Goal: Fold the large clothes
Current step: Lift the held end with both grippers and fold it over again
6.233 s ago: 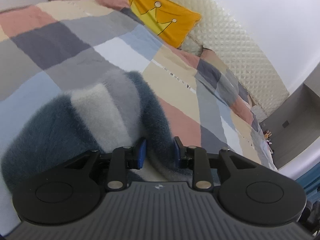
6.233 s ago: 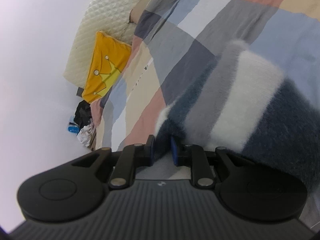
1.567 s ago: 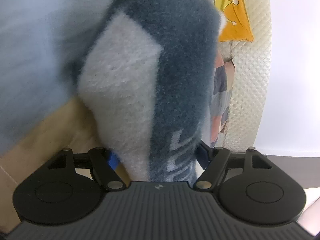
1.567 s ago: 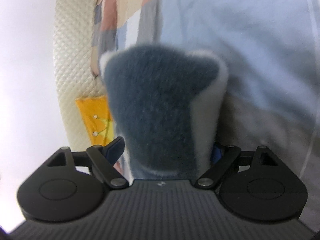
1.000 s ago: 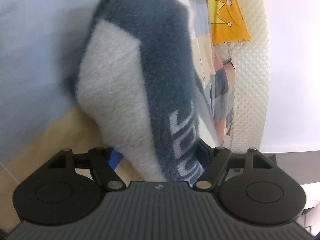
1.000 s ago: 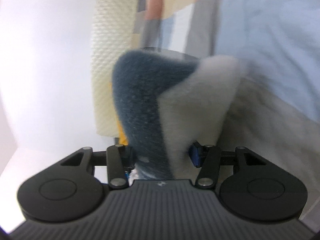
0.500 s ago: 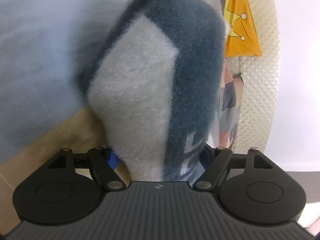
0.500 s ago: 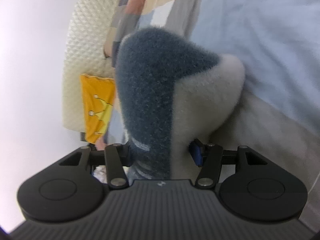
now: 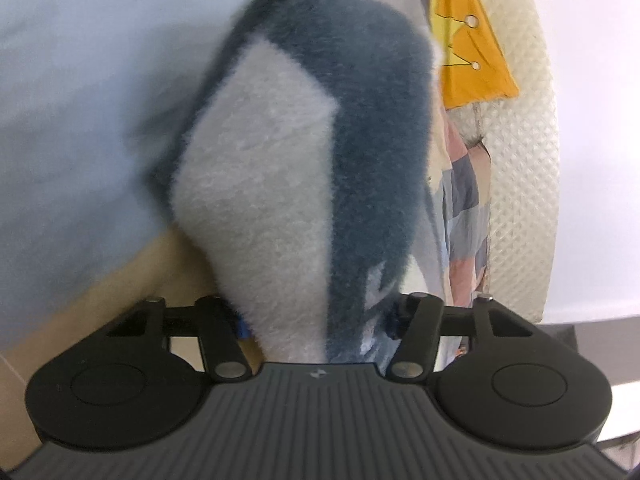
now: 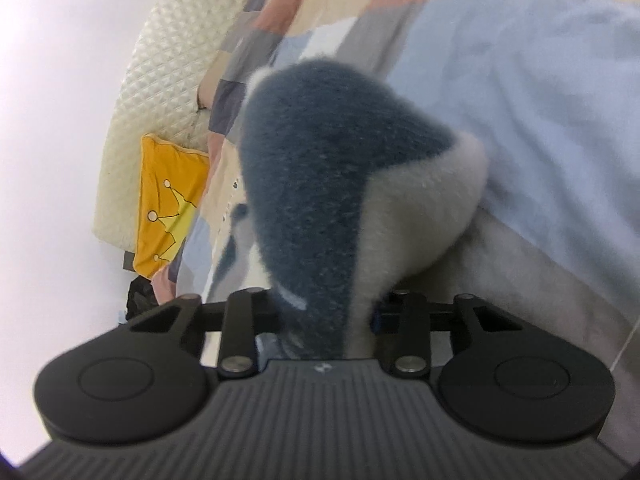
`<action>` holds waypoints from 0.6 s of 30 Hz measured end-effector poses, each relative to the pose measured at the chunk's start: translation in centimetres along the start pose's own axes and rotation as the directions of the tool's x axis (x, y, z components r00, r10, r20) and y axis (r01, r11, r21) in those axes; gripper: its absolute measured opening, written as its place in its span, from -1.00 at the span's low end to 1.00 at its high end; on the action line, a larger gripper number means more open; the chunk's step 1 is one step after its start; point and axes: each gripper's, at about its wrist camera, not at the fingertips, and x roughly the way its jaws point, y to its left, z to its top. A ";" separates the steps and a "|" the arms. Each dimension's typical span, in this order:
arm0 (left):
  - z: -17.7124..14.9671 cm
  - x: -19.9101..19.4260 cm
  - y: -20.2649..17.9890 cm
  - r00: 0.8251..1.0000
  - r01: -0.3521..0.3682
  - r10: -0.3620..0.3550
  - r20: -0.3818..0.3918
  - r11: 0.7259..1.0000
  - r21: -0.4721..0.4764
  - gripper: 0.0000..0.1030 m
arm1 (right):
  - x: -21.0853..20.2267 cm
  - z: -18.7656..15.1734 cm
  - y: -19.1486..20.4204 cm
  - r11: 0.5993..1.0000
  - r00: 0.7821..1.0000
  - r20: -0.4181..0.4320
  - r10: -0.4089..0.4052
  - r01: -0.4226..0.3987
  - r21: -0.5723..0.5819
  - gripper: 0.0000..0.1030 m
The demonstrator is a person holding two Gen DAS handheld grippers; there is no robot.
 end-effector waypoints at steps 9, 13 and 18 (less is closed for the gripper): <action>-1.9 -3.0 -6.4 0.998 0.047 -0.052 0.020 0.982 0.182 0.05 | -3.9 1.9 1.8 0.998 0.998 0.021 0.056 -0.055 -0.031 -0.35; -3.2 -2.8 -9.7 0.996 0.086 -0.084 -0.017 0.978 0.192 0.05 | -5.4 4.5 2.5 0.997 0.996 0.043 0.080 -0.080 -0.020 -0.35; -4.4 0.0 -13.9 0.994 0.101 -0.088 -0.070 0.973 0.208 0.05 | -6.4 8.7 3.4 0.996 0.993 0.070 0.091 -0.090 -0.019 -0.35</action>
